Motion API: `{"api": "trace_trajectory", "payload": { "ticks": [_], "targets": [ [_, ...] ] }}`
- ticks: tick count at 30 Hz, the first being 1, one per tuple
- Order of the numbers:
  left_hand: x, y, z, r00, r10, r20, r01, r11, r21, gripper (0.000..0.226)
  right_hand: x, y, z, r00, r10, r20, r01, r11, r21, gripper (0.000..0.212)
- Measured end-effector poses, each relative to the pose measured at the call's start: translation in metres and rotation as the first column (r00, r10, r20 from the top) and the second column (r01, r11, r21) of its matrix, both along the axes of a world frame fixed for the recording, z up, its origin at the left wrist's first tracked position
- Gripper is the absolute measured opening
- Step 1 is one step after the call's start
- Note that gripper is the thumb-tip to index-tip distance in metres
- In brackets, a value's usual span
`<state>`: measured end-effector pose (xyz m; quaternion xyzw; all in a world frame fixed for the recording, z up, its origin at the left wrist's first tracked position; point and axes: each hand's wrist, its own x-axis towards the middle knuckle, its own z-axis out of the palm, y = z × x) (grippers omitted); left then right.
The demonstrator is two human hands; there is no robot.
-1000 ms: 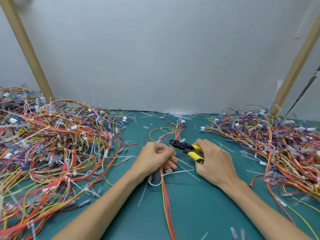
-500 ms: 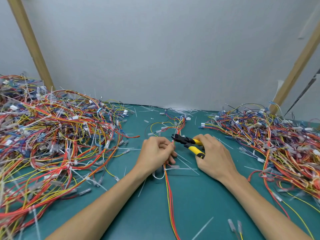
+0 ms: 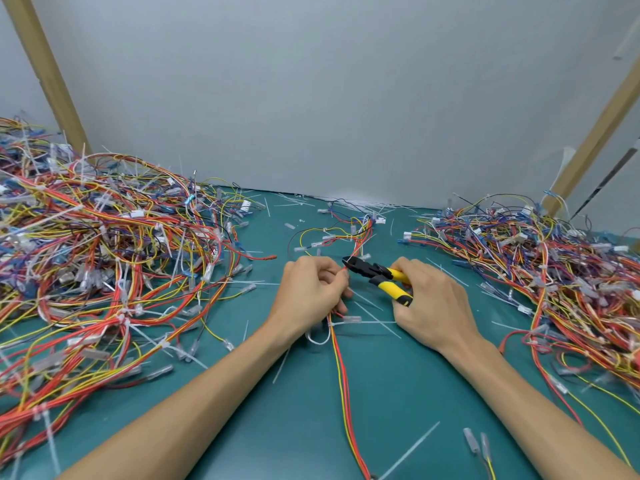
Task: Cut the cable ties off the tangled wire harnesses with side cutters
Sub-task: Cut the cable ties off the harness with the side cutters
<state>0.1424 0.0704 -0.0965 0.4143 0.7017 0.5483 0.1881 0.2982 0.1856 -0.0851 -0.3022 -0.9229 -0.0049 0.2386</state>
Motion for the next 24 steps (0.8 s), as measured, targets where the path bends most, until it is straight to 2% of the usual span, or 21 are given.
{"api": "trace_trajectory", "payload": {
  "ticks": [11, 18, 24],
  "targets": [
    [0.0011, -0.0028, 0.0017, 0.999, 0.027, -0.028, -0.027, 1.000, -0.001, 0.020, -0.0018, -0.0015, -0.0006, 1.000, -0.012, 0.016, 0.012, 1.000, 0.023, 0.023],
    [0.0021, -0.0030, 0.0039, 0.998, 0.044, -0.033, -0.044, 0.999, -0.014, 0.021, -0.0022, 0.0018, -0.0013, 1.000, 0.007, -0.008, -0.007, 0.998, 0.064, 0.032],
    [0.0026, -0.0021, 0.0034, 0.990, 0.054, -0.129, -0.058, 0.998, -0.023, 0.019, -0.0031, 0.0022, -0.0006, 1.000, 0.006, 0.005, -0.006, 0.998, 0.066, 0.026]
  ]
}}
